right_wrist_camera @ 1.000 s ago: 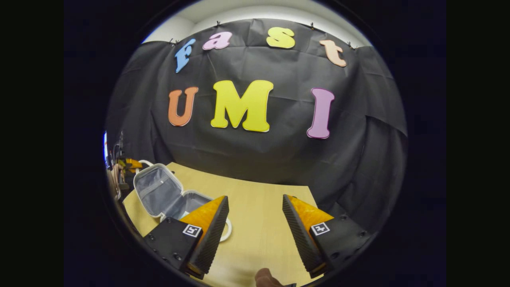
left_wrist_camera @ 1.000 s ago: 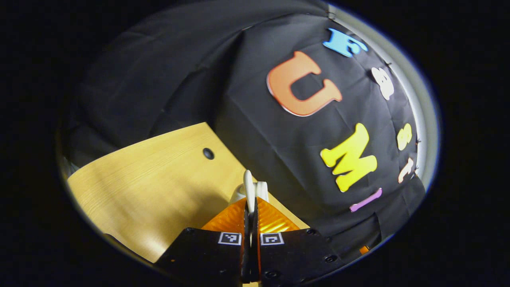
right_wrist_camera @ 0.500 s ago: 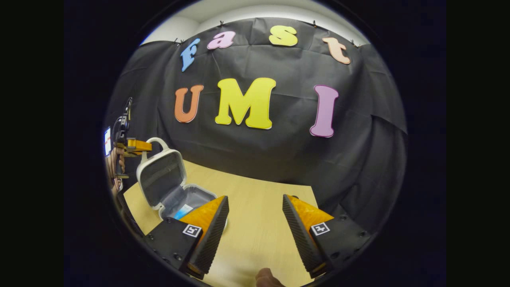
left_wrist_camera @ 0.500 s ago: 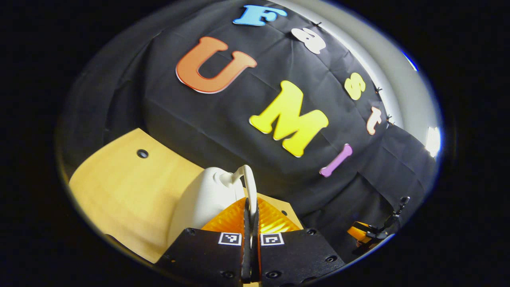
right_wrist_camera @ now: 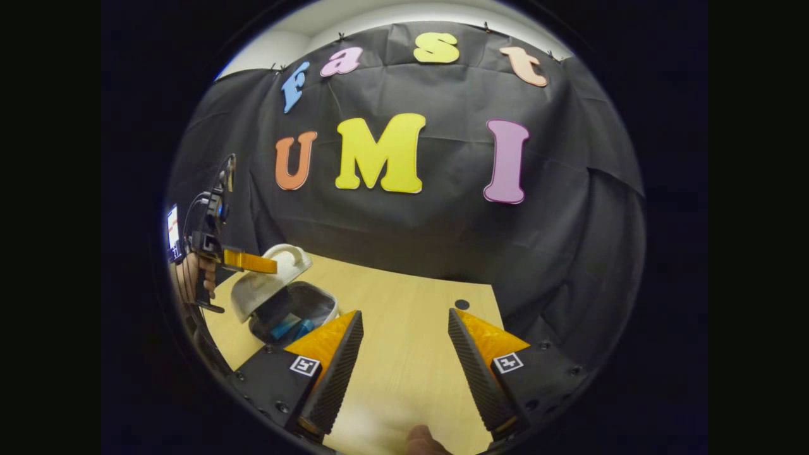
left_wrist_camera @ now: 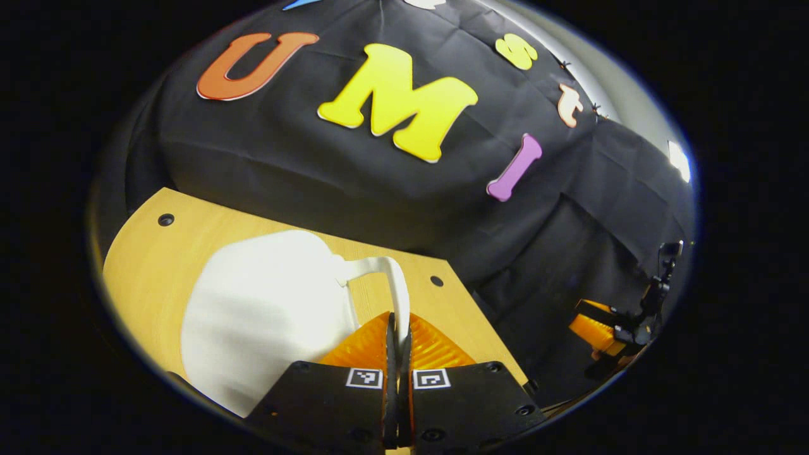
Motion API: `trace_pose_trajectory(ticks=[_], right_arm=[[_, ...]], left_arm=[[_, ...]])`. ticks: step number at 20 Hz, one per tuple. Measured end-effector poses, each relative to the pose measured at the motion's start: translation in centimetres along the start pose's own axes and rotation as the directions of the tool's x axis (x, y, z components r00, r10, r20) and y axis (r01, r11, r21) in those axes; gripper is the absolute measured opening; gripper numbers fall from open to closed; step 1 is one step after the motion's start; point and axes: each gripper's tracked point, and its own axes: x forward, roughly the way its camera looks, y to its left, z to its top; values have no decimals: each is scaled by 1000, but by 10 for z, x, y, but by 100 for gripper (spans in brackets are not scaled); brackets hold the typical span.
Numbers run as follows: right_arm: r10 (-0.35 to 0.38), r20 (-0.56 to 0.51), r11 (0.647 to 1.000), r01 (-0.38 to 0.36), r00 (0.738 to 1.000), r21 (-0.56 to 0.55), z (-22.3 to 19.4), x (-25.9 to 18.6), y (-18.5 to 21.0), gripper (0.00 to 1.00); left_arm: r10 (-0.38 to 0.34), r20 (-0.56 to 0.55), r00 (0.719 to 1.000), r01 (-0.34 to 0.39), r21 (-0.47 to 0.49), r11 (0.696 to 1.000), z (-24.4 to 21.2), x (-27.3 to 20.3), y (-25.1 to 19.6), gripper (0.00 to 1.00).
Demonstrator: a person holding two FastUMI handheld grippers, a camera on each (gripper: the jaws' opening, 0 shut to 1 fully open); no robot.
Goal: First open the suitcase, pack the skin care products into it, and then close the suitcase.
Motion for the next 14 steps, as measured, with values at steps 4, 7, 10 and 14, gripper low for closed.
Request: trace_pose_trajectory(ticks=[4, 7, 10, 14], right_arm=[[-21, -34, 1000, 22, 999, 19, -21, -2, -19, 81], [-42, -60, 998, 45, 997, 43, -35, -2, -31, 81], [-61, -93, 996, 67, 994, 66, -56, -6, -34, 81], [-84, -120, 993, 93, 989, 77, -69, -6, -38, 81]], left_arm=[[47, -136, 990, -33, 103, 994, -44, 32, -12, 4], [109, -245, 963, -47, 246, 968, -74, 41, -4, 4], [178, -317, 932, -57, 356, 933, -90, 43, 9, 4], [241, -349, 906, -80, 417, 905, -88, 34, 27, 4]])
